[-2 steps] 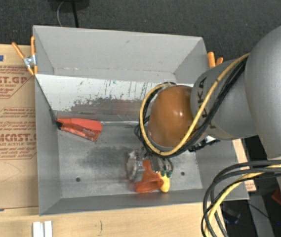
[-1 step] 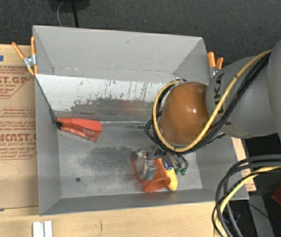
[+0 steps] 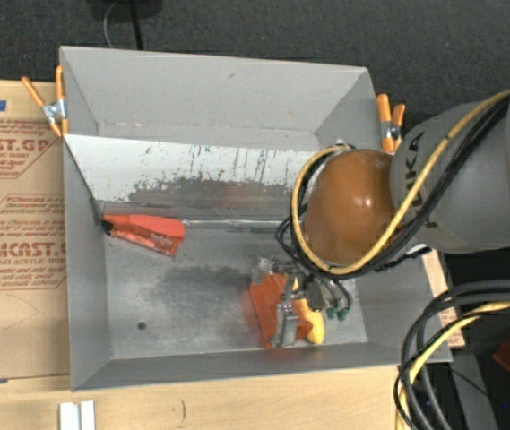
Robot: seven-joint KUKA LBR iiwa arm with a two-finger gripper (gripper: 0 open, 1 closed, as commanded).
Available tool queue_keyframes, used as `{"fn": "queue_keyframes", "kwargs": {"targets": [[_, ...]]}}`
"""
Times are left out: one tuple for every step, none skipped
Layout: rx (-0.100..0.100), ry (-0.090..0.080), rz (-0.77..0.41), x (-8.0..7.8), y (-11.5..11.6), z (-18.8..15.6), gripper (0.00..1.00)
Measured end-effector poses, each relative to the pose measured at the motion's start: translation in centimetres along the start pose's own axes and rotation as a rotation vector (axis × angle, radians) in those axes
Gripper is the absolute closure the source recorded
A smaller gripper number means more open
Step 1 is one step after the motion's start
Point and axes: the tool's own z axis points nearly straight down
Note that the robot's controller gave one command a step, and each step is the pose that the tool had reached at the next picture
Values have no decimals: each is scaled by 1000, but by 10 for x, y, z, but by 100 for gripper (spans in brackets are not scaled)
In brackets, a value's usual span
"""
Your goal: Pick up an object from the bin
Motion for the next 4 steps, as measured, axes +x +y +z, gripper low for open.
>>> {"fn": "queue_keyframes", "kwargs": {"targets": [[0, 0, 0, 0, 0, 0, 0], [-2, -2, 96, -1, -12, 6, 0], [0, 0, 266, 1, -30, 29, 0], [-3, -2, 49, -5, -76, 48, 0]]}}
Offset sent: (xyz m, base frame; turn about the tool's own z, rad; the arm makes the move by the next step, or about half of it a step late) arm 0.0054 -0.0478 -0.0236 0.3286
